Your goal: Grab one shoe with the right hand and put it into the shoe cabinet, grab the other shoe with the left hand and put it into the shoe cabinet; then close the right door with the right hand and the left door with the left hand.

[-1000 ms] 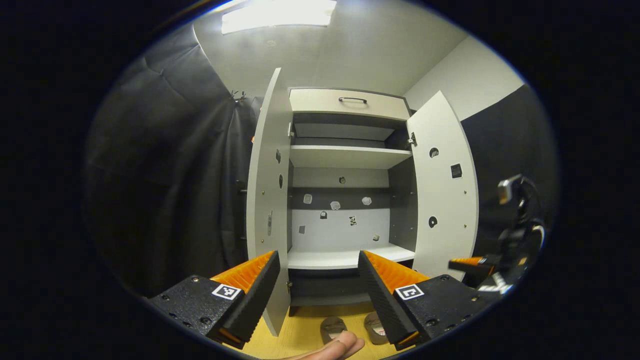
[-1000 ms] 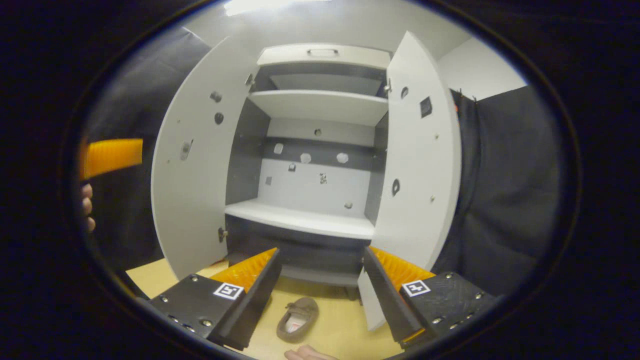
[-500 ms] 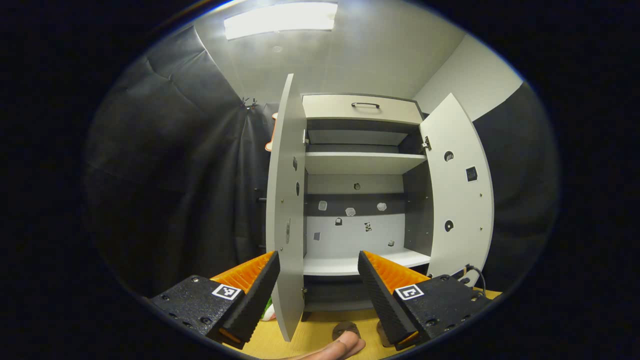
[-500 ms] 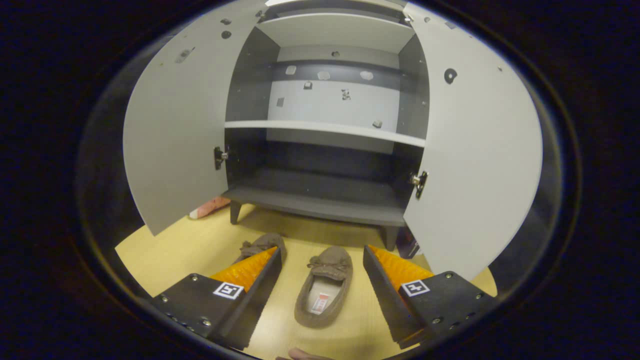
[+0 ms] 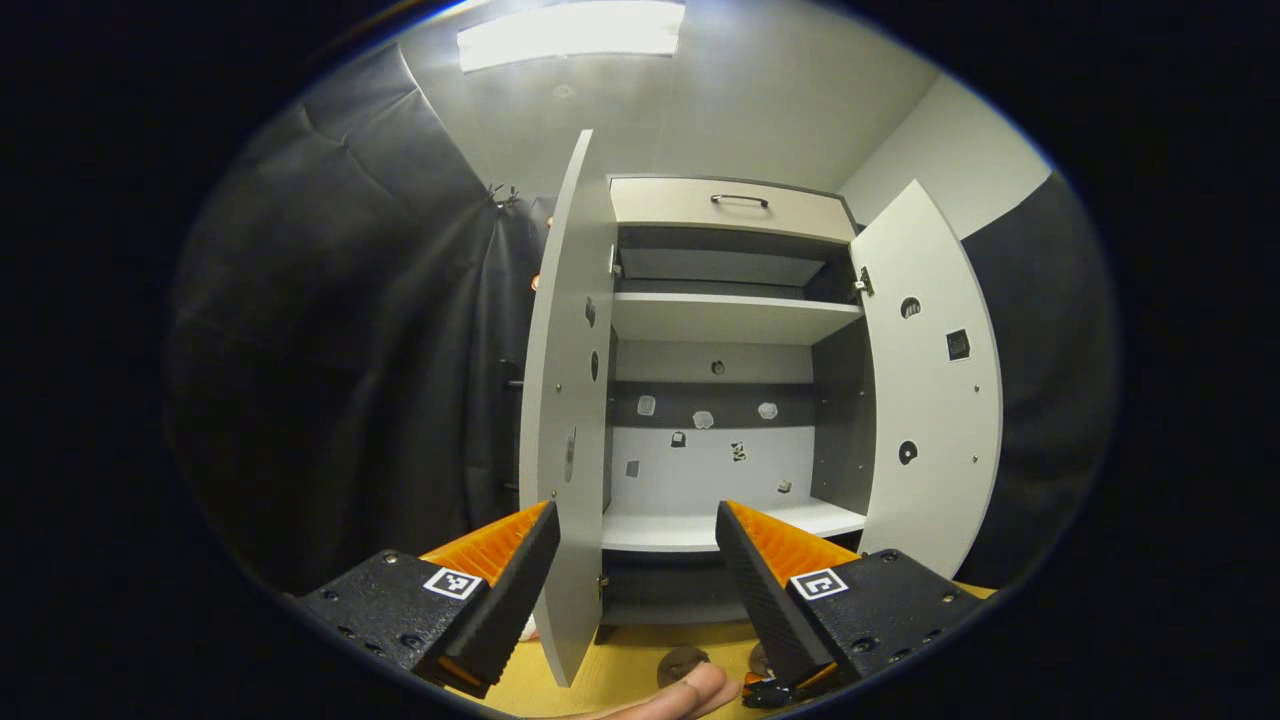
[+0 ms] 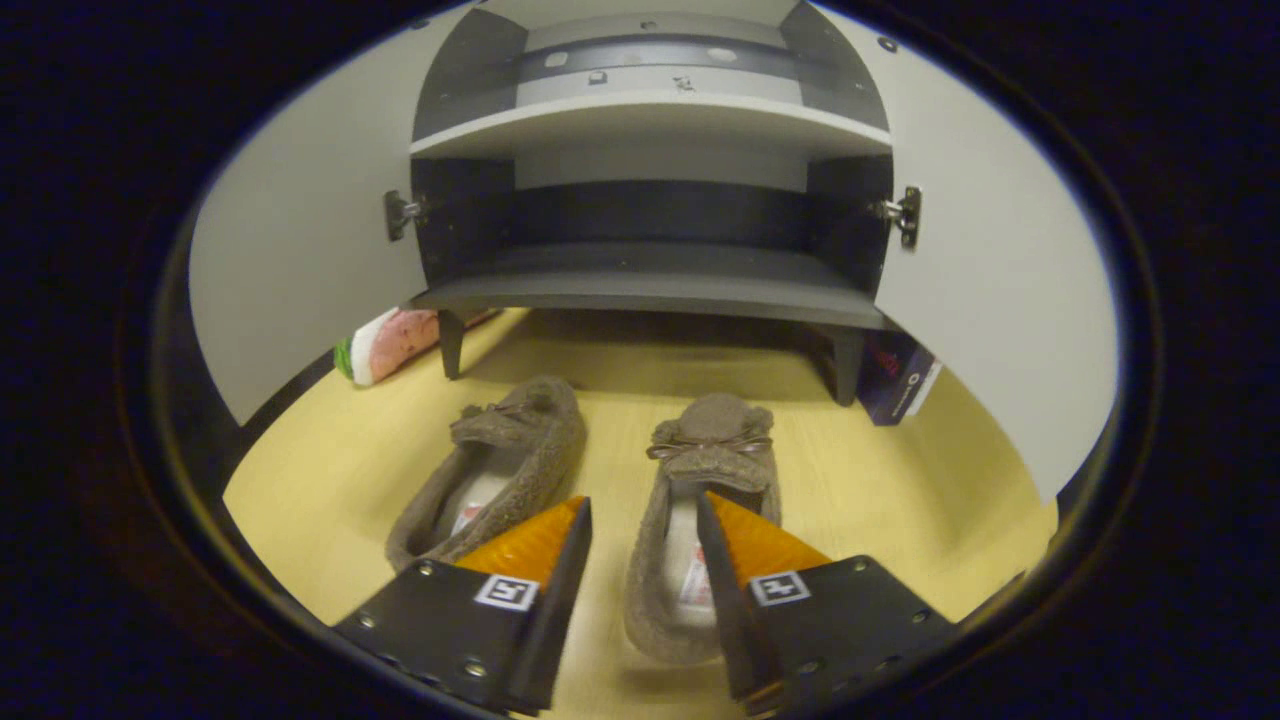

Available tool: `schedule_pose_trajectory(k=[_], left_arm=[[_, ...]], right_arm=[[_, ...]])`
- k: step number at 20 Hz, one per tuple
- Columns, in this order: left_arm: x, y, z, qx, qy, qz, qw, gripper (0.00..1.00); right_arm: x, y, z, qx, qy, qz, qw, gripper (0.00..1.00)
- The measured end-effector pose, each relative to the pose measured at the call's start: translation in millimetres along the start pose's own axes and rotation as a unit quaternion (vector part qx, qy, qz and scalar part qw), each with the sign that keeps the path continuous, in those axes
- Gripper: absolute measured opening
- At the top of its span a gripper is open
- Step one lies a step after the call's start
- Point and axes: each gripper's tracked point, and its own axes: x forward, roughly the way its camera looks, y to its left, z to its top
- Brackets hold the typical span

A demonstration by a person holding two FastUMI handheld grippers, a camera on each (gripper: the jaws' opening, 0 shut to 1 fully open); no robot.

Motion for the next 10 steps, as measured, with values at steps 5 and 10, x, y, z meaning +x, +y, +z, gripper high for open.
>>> schedule_pose_trajectory(k=[5,10], left_arm=[[13.0,-14.0,-17.5,0.006,0.012,-0.023,1.000,0.96],[23.2,-23.2,-26.2,0.011,0.009,-0.041,0.999,0.96]], right_arm=[[40.8,-7.9,-7.5,0.017,0.014,-0.022,1.000,0.43],[29.2,-4.8,8.0,0.056,-0.043,0.028,0.997,0.04]])
